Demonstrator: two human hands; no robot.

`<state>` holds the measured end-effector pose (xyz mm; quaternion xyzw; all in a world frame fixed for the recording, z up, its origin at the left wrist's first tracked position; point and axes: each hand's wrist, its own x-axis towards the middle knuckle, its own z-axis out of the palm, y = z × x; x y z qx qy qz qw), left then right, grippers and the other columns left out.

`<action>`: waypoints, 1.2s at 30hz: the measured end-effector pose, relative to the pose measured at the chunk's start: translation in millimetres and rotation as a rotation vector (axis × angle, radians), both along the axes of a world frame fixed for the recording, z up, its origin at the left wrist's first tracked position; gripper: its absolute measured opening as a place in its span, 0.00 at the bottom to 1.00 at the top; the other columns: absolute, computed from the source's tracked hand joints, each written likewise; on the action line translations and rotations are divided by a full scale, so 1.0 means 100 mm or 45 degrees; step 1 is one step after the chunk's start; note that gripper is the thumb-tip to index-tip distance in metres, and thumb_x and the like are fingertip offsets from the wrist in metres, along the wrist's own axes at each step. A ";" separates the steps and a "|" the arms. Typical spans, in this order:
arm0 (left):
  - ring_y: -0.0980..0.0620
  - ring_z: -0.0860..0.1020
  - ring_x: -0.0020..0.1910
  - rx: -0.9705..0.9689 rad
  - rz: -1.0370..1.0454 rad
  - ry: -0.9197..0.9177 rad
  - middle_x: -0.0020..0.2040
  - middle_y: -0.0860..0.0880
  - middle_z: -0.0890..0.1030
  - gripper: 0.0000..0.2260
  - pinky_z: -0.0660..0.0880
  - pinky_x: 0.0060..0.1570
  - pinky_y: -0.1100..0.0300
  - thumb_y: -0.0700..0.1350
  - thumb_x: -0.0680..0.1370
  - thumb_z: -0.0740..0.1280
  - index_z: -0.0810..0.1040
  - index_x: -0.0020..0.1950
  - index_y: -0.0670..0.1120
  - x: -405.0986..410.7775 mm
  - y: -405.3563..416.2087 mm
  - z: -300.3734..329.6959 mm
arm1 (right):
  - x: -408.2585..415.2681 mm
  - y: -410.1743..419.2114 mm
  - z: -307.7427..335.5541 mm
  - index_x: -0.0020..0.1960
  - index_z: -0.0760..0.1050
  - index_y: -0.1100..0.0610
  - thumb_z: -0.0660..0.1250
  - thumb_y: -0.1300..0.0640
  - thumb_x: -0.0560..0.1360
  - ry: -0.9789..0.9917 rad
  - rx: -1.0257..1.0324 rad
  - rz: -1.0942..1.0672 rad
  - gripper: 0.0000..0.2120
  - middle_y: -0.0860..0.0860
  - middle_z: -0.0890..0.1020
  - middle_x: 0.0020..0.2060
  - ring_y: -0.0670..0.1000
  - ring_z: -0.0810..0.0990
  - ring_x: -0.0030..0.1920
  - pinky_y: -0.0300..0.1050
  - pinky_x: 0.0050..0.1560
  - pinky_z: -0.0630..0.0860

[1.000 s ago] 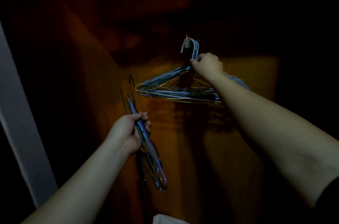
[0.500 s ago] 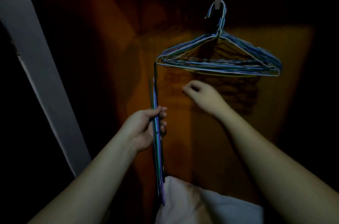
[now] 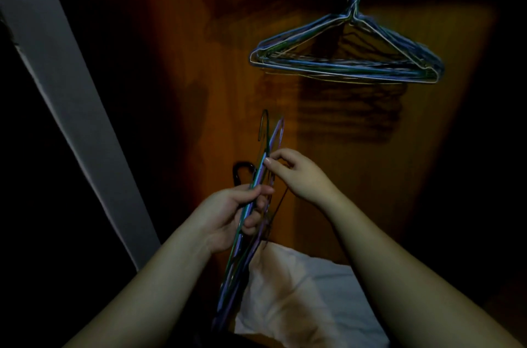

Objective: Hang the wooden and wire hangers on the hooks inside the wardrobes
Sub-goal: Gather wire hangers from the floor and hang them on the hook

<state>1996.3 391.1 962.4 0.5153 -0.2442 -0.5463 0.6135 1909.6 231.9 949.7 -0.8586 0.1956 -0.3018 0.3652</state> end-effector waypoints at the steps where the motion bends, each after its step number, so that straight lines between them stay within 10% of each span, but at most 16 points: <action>1: 0.57 0.65 0.19 -0.001 -0.012 -0.002 0.31 0.50 0.73 0.09 0.60 0.17 0.67 0.40 0.81 0.58 0.77 0.52 0.40 0.01 0.02 0.00 | -0.02 0.01 0.00 0.48 0.78 0.51 0.64 0.46 0.79 0.013 0.011 0.019 0.10 0.43 0.80 0.44 0.43 0.77 0.49 0.43 0.54 0.70; 11: 0.51 0.76 0.26 -0.013 -0.012 -0.163 0.36 0.45 0.80 0.08 0.69 0.22 0.65 0.40 0.82 0.58 0.76 0.53 0.40 0.03 -0.01 0.03 | -0.30 -0.08 0.12 0.45 0.79 0.55 0.64 0.50 0.79 -0.072 0.082 0.003 0.11 0.53 0.81 0.42 0.43 0.77 0.44 0.41 0.49 0.71; 18: 0.55 0.74 0.26 0.005 0.120 -0.149 0.36 0.48 0.76 0.09 0.67 0.32 0.63 0.40 0.82 0.58 0.78 0.49 0.41 0.16 -0.13 0.10 | -0.66 -0.40 0.52 0.50 0.79 0.48 0.61 0.46 0.80 -0.059 0.038 -0.237 0.09 0.40 0.79 0.43 0.36 0.76 0.43 0.31 0.42 0.69; 36: 0.55 0.66 0.27 -0.190 0.404 -0.123 0.32 0.51 0.69 0.08 0.65 0.23 0.64 0.43 0.82 0.59 0.78 0.50 0.44 0.25 -0.66 0.66 | -1.02 -1.16 1.27 0.53 0.80 0.53 0.60 0.43 0.80 -0.277 -0.218 -0.722 0.17 0.48 0.81 0.45 0.47 0.76 0.44 0.45 0.45 0.71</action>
